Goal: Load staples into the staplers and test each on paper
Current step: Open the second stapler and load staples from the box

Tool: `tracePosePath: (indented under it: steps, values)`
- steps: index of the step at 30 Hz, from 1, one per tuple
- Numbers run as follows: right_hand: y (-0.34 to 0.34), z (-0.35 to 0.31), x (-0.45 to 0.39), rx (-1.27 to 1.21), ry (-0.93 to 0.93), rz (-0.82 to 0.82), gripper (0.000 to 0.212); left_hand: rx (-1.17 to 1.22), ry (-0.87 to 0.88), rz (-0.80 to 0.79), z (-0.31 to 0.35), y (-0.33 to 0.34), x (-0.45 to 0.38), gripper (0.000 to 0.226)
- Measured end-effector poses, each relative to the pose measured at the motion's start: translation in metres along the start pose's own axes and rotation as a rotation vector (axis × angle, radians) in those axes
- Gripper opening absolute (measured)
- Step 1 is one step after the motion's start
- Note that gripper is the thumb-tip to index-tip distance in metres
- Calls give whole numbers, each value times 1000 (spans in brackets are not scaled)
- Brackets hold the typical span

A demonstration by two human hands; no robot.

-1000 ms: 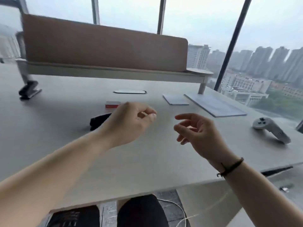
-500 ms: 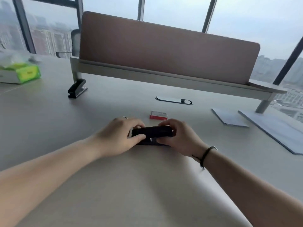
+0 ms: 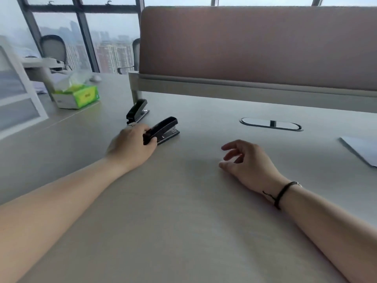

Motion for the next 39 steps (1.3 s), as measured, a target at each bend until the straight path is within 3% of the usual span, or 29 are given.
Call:
tracePosePath:
  steps: [6,15,20,26,34,39]
  values:
    - [18,-22,11,309,-244,-110,30,-344,-63,57,-19,17,-55,49]
    - [19,-21,12,314,-294,-124,29,-184,-320,-144,-49,47,-86,70]
    - [19,-20,11,303,-301,-129,28,-141,-366,-177,-50,44,-74,76]
    - [18,-27,15,346,-321,-140,28,-126,-357,-190,-33,26,-28,50]
    - [13,-36,38,414,-268,-124,32,-134,-286,-259,9,-21,85,60]
    - [4,-34,60,379,-190,-126,36,25,-69,-306,54,-36,142,59]
Point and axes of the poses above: each hand's wrist, its own x-axis away from the middle knuckle, its own y-axis out of the palm, z = x × y, the point moved 8 cm from there along -x, towards the middle knuckle, and after that the axes turned 6 degrees about -x, right-handed, at the moved point
